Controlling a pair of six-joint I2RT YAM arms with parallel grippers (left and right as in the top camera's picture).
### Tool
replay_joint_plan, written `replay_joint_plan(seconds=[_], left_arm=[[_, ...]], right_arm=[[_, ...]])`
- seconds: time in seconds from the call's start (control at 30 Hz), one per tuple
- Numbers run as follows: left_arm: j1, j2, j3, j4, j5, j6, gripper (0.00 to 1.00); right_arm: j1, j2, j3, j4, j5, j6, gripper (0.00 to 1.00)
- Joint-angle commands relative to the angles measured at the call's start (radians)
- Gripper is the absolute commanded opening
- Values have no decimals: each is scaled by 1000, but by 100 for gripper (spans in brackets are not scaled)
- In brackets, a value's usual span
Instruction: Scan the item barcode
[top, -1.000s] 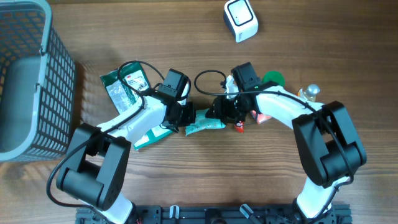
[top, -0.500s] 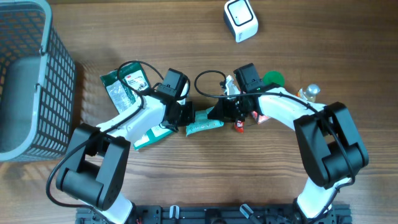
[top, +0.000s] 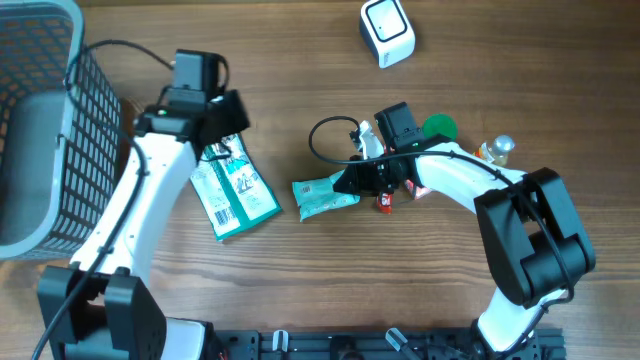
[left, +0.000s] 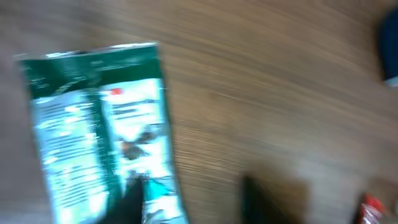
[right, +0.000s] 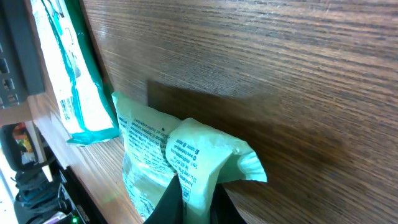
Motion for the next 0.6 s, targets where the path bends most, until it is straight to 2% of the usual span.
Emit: replay_joint_plan(seconds=[0.0,0.57], left_arm=[[70,2,3,-34,-74,1,100],[82,2,3,-37,-74,1,100]], right_arm=[[8,-30,-11,-6,-4,-19,4],[7,-30,-11,-9,-10,2,4]])
